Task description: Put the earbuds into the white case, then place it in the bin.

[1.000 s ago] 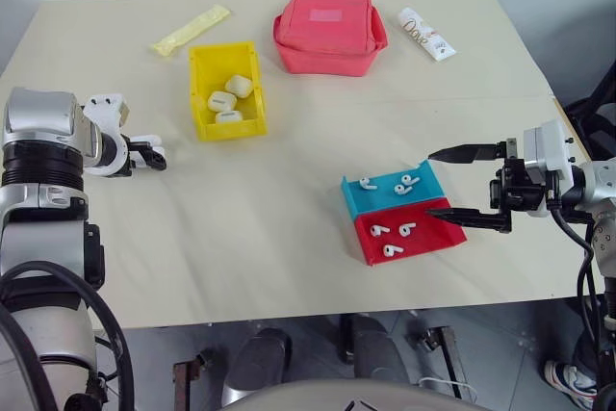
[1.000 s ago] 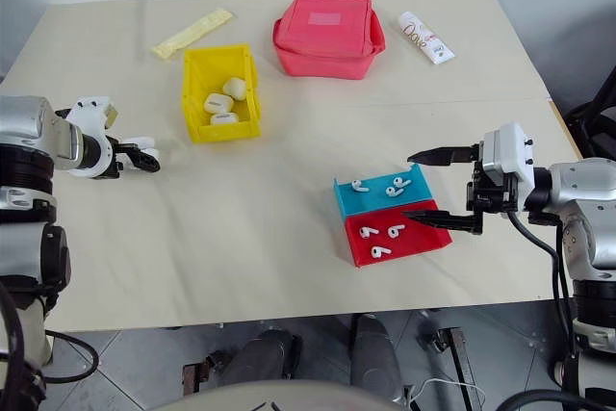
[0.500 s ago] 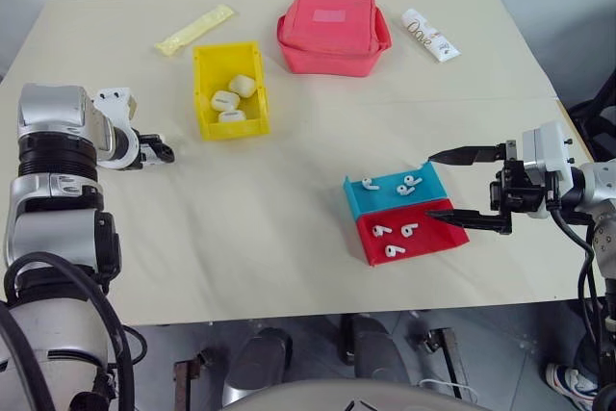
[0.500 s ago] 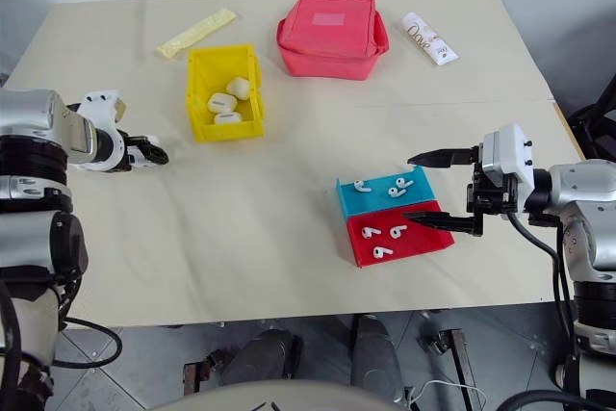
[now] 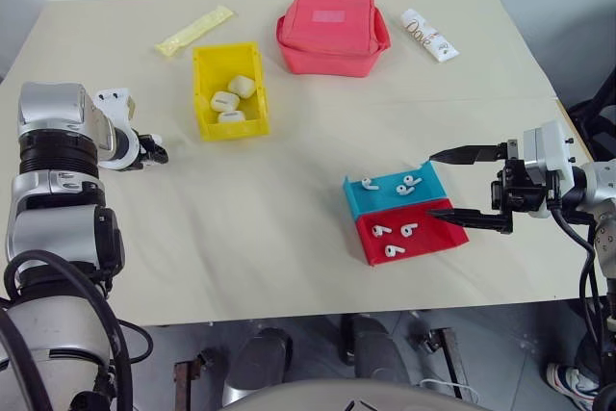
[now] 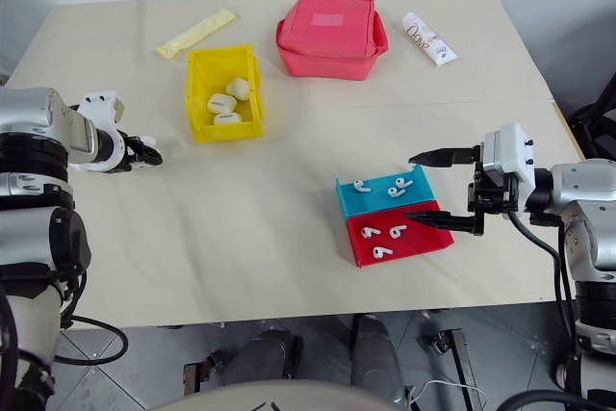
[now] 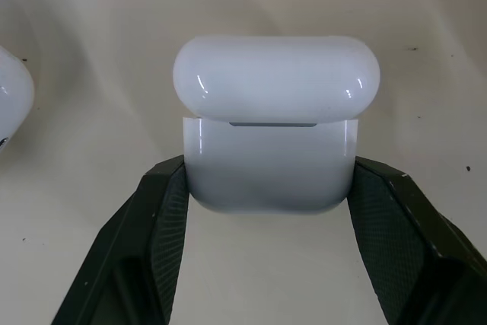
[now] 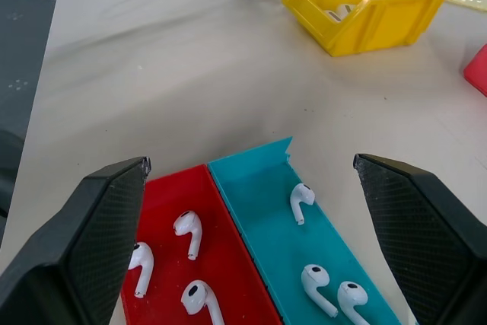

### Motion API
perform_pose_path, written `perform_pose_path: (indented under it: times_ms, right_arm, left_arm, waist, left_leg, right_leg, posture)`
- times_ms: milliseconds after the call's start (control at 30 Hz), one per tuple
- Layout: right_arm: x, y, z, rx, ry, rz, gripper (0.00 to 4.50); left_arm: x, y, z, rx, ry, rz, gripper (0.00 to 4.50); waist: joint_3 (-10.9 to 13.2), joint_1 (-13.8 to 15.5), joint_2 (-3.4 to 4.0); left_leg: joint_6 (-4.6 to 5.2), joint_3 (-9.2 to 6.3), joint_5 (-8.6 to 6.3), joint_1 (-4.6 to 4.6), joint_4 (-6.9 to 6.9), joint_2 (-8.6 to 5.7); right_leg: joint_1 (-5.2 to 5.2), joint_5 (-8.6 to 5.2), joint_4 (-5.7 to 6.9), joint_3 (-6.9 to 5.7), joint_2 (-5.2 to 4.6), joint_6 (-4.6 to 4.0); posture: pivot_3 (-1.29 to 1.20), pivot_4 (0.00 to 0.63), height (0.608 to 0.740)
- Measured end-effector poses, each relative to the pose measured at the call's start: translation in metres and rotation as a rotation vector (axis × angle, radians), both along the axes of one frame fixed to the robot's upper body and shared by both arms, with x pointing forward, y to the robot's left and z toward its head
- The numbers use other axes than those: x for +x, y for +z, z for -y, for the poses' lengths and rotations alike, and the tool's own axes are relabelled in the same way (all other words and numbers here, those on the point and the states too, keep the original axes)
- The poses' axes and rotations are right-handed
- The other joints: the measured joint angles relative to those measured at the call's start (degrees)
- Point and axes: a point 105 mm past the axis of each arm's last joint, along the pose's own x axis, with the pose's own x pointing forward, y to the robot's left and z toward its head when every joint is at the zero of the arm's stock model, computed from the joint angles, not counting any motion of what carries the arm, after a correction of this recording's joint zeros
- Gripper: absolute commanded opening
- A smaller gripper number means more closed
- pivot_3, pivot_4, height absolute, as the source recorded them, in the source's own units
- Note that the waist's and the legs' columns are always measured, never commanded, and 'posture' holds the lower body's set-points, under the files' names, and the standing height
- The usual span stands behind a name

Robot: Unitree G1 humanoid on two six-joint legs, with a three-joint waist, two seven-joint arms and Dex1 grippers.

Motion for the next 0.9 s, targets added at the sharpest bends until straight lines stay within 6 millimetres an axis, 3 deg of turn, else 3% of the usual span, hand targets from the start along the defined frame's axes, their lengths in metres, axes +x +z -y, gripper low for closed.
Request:
perform_pose_path:
  times_ms: [200,300,367,400,467,600,700,900]
  right_arm:
    - [0.0,0.005,0.005,-0.013,-0.021,0.007,4.5]
    - [-0.001,0.009,0.008,-0.008,-0.032,0.021,4.5]
    - [-0.003,0.009,0.009,-0.011,-0.035,0.02,4.5]
    - [-0.006,0.009,0.009,-0.008,-0.04,0.015,4.5]
    - [-0.008,0.008,0.011,-0.004,-0.057,0.01,4.5]
    - [-0.013,0.01,0.008,0.004,-0.064,0.013,4.5]
    - [-0.015,0.01,0.007,0.013,-0.095,0.001,4.5]
    - [-0.017,0.007,0.008,0.017,-0.21,-0.03,4.5]
  left_arm:
    - [0.005,-0.001,0.001,0.029,-0.113,0.136,2.76]
    - [0.008,0.006,0.015,0.061,-0.286,0.335,2.76]
    - [0.004,0.019,0.028,0.055,-0.417,0.525,2.76]
    - [-0.005,0.036,0.043,0.022,-0.547,0.715,2.76]
    - [-0.021,0.058,0.065,-0.011,-0.725,0.926,2.76]
    - [-0.05,0.082,0.089,-0.059,-0.99,1.157,2.76]
    - [-0.066,0.077,0.105,-0.151,-1.125,1.208,2.76]
    - [-0.09,0.042,0.146,-0.32,-1.381,1.176,2.76]
  waist:
    - [0.0,0.2,0.1]
    - [0.0,0.1,0.07]
    - [0.0,-0.1,-0.01]
    - [0.0,-0.2,-0.01]
    - [0.0,-0.3,-0.01]
    - [0.0,-0.1,0.1]
    - [0.0,0.2,0.14]
    - [0.0,0.9,0.15]
  left_leg:
    - [-0.03,-0.01,0.01,-0.02,0.06,0.04]
    - [-0.04,0.0,0.0,-0.06,0.07,0.08]
    - [-0.05,-0.01,-0.01,-0.1,0.06,0.15]
    - [-0.08,-0.01,-0.03,-0.09,0.05,0.19]
    - [-0.08,0.02,-0.03,-0.11,0.1,0.19]
    - [-0.09,0.01,-0.05,0.11,0.1,0.22]
    - [-0.01,-0.02,-0.08,0.11,0.11,0.19]
    - [0.05,0.03,-0.1,0.11,0.14,0.15]
  right_leg:
    - [0.0,0.0,0.04,-0.01,-0.02,0.0]
    - [-0.01,0.0,0.0,0.07,-0.06,-0.01]
    - [-0.04,0.01,-0.09,0.06,-0.08,-0.02]
    - [-0.03,-0.01,-0.14,0.04,-0.16,-0.04]
    - [-0.02,0.0,-0.17,-0.06,-0.16,-0.04]
    - [0.27,0.01,-0.2,-0.08,-0.15,-0.06]
    - [0.34,0.02,-0.26,-0.05,-0.12,-0.06]
    - [0.35,0.03,-0.32,-0.06,-0.06,-0.02]
  posture:
    - [0.0,0.15,0.74]
    - [0.0,0.15,0.74]
    - [0.0,0.15,0.74]
    - [0.0,0.15,0.74]
    - [0.0,0.15,0.74]
    - [0.0,0.15,0.74]
    - [0.0,0.15,0.74]
    - [0.0,0.15,0.74]
